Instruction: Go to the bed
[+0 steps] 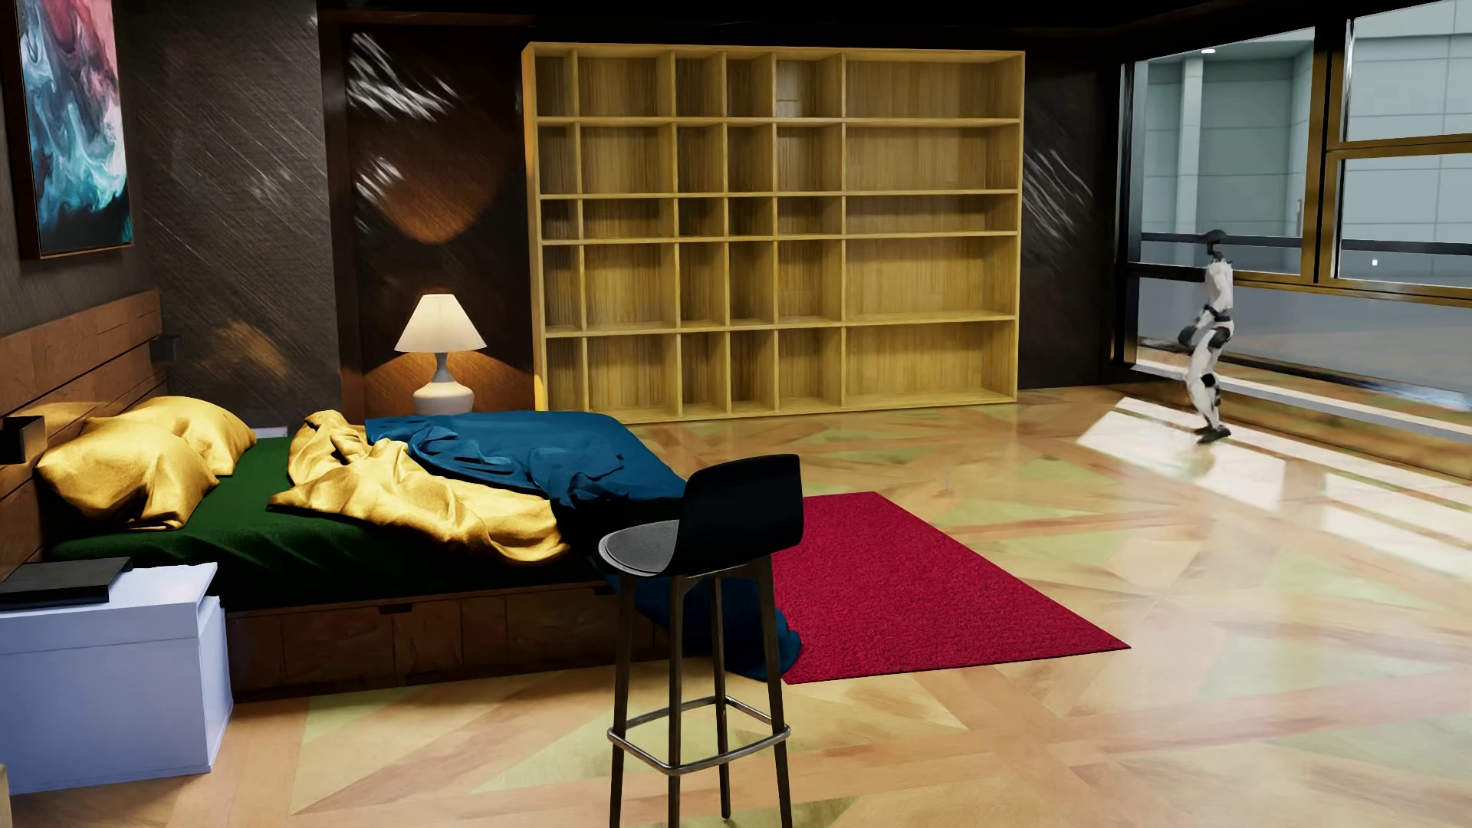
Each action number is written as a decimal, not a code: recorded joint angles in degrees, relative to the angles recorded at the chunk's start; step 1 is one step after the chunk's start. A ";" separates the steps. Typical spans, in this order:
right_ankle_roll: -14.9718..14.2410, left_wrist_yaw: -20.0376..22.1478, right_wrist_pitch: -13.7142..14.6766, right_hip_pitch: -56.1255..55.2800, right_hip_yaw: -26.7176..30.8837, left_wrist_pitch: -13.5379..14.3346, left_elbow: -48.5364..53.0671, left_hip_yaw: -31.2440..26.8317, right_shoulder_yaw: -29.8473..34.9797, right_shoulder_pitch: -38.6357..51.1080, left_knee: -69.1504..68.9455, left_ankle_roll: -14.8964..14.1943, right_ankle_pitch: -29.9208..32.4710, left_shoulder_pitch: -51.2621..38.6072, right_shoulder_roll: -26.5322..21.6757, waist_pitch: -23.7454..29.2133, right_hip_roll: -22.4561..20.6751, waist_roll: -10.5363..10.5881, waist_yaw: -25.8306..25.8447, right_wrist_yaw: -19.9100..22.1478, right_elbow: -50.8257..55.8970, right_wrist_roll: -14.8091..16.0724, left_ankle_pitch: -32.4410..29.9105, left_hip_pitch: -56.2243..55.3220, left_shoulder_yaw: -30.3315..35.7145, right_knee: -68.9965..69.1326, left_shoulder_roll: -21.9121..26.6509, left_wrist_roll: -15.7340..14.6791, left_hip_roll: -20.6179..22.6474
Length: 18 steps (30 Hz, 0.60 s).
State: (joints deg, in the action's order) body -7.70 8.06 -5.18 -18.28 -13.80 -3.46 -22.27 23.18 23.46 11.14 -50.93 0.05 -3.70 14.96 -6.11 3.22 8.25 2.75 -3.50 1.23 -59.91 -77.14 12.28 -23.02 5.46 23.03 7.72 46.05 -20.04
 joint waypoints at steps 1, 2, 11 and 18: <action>-1.18 2.15 0.93 0.66 -3.27 -2.77 -2.66 0.07 -2.17 0.22 -1.38 0.62 1.62 0.25 -0.19 -0.68 1.45 0.04 -0.12 3.85 5.62 0.74 2.21 2.57 -2.60 -1.82 -0.06 -1.41 -3.52; -2.49 4.02 1.95 1.19 -7.04 -5.55 -5.68 2.10 -4.70 0.01 -1.54 1.02 3.04 0.20 -0.57 -1.37 3.21 0.14 0.06 7.83 11.93 1.74 4.62 4.96 -5.31 -3.04 0.10 -2.77 -8.14; 3.81 -8.54 -2.16 -4.56 5.99 0.26 -7.89 3.20 -23.15 -19.95 6.97 -0.19 -14.41 -10.50 -10.75 -0.94 13.98 -3.62 3.67 13.78 27.64 39.33 17.69 4.01 6.15 22.17 2.55 5.07 9.05; 6.36 -1.24 6.05 -32.13 6.45 13.36 4.81 -20.48 -14.73 -29.10 31.91 6.92 -6.98 -21.48 -0.81 1.45 -8.06 -7.14 8.26 -13.95 17.32 25.43 9.40 25.81 8.26 17.84 -0.69 -1.18 30.63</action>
State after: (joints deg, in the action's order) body -1.34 6.82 0.86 -50.41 -7.35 9.90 -17.47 2.70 8.73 -17.96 -19.02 6.97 -10.68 -6.53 -6.92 4.67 0.18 -4.39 4.76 -12.73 -42.59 -51.72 21.67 2.79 13.72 40.87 7.03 44.87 10.59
